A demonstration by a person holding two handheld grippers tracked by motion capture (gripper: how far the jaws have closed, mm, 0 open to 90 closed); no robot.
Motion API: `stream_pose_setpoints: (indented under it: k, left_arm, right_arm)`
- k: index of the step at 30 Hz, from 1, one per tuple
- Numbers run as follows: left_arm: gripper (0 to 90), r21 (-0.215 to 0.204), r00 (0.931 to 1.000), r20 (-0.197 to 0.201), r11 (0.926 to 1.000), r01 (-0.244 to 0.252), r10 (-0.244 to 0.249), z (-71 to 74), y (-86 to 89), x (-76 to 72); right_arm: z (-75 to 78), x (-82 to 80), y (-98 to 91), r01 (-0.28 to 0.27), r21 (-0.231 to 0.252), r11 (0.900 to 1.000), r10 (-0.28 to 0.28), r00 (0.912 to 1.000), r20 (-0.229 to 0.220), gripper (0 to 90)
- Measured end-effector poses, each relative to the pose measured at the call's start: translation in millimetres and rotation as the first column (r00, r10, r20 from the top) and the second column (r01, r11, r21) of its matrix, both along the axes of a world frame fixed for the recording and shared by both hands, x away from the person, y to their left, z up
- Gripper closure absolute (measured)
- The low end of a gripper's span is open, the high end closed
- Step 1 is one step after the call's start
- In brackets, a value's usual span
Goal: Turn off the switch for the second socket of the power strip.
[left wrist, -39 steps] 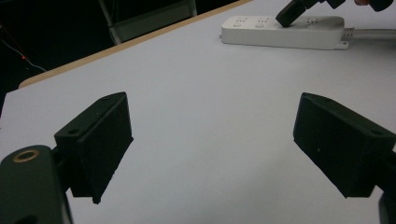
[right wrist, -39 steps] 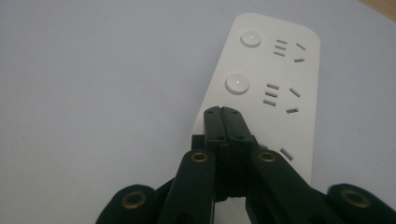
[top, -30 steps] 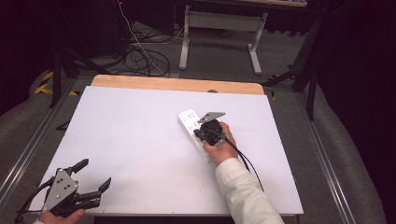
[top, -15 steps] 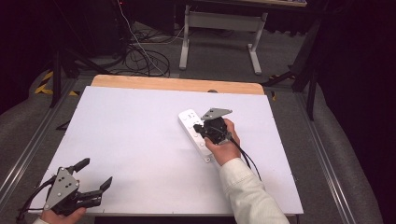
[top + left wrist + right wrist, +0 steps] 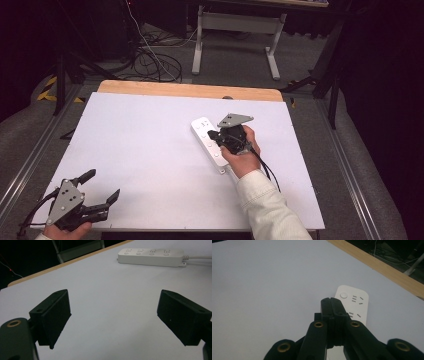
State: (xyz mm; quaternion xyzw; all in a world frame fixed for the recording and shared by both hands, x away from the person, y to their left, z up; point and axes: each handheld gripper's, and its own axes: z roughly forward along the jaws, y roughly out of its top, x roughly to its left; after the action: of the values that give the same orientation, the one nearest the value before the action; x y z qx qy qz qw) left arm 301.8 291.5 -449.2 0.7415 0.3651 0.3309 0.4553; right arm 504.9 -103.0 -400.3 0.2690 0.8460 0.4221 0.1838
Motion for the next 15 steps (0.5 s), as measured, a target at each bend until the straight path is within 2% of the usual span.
stream_pose_setpoints:
  k: [5, 13, 15]
  left_arm:
    - [12.4, 0.0, 1.0, 0.001, 1.0, 0.0, 0.0, 0.2, 0.0, -0.3]
    - [12.4, 0.002, 1.0, 0.001, 1.0, 0.003, -0.003, 0.2, -0.5, -0.1]
    - [12.4, -0.001, 1.0, 0.001, 1.0, 0.004, -0.004, 0.3, -0.5, 0.1]
  right_arm:
    - [2.4, -3.4, 0.2, -0.015, 0.006, 0.9999, 0.015, 0.9999, 0.006, 89.7]
    - [8.4, -11.0, -2.1, -0.04, 0.017, 0.9991, 0.039, 0.9989, 0.027, 53.7]
    - [11.2, -14.7, -3.5, -0.044, 0.028, 0.9986, 0.043, 0.9986, 0.03, 47.8]
